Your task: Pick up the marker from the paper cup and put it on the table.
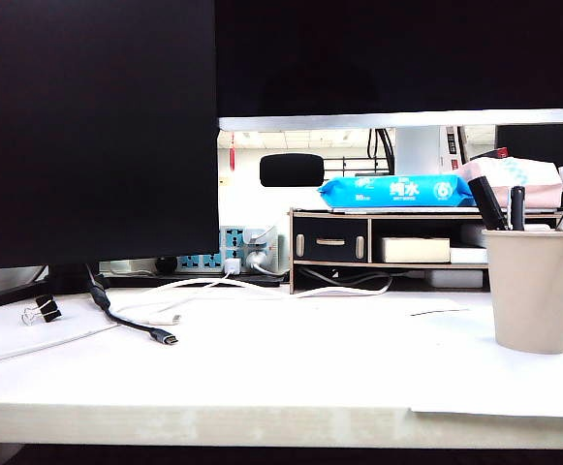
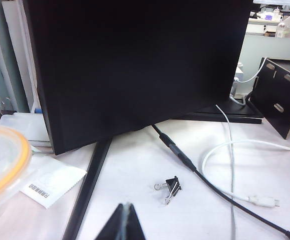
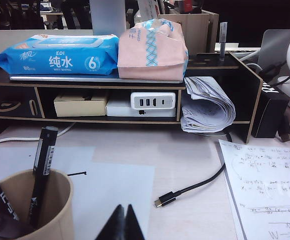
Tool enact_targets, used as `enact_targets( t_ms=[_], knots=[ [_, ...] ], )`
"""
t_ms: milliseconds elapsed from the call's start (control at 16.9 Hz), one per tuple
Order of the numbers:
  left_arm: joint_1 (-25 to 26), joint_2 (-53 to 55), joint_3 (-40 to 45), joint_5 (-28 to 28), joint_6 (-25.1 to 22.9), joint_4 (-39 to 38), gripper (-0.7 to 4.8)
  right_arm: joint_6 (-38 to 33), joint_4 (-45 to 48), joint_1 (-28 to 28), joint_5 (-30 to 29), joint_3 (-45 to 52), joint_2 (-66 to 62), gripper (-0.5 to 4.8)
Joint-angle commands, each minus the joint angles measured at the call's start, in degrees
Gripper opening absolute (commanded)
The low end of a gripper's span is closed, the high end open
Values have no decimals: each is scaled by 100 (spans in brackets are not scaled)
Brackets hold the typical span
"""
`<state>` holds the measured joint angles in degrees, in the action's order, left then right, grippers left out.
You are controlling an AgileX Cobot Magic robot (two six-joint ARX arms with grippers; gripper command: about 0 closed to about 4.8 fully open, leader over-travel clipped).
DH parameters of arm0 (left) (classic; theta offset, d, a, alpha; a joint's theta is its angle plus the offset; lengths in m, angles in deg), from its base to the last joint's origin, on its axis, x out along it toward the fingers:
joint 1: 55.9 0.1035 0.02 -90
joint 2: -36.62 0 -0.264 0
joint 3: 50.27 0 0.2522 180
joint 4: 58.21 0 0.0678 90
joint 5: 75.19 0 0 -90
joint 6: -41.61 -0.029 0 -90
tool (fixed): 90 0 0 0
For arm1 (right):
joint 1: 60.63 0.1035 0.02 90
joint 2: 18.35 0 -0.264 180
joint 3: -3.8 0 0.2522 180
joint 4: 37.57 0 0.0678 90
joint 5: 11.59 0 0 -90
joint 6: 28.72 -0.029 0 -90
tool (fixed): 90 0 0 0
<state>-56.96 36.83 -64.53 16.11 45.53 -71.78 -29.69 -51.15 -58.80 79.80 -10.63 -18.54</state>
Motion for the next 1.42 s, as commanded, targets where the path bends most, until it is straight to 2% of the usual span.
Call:
enact_targets(
  t_ms=[59, 354, 413, 472, 649, 767, 826, 944, 1003, 1062, 1180, 1239, 1298, 1416],
  knots=[
    [-2, 0, -4, 0, -7, 57, -5, 15, 133, 2, -4, 17, 2, -1],
    [0, 0, -4, -2, -4, 90, -5, 4, 138, 2, -7, 17, 2, -1],
    [-2, 0, -4, 109, 308, 343, -5, -859, 157, 4, -11, 17, 2, -1],
    [-2, 0, -4, 304, 874, 509, -5, -1425, 201, 7, -9, 17, 2, -1],
    [-2, 0, -4, 715, 1416, 546, -5, -2138, 313, 7, -13, 17, 2, -1],
    [-2, 0, -4, 798, 1537, 555, -5, -2159, 352, 9, -31, 17, 2, -1],
    [-2, 0, -4, 796, 1755, 542, -5, -2157, 420, 9, -131, 17, 2, -1],
    [-4, 0, -4, 883, 1904, 483, -5, -2155, 437, 7, -407, 17, 2, -1],
    [-7, 0, -11, 949, 2330, 492, -5, -2155, 437, 9, -669, 15, 2, -1],
    [-7, 0, -13, 1123, 2540, 507, -5, -2157, 396, 9, -824, -9, 2, -1],
    [-4, 4, -15, 1576, 2505, 317, -5, -2159, 155, 9, -1051, -118, 2, -2],
    [-7, 13, -17, 1733, 2557, 238, -5, -2157, 20, 9, -1054, -175, 0, -2],
    [-7, 33, -26, 2118, 2702, 203, -5, -2146, -299, 9, -1051, -310, 0, -2],
    [-7, 33, -129, 2319, 2800, 122, -5, -2107, -614, 9, -1054, -498, -13, -2]
  ],
)
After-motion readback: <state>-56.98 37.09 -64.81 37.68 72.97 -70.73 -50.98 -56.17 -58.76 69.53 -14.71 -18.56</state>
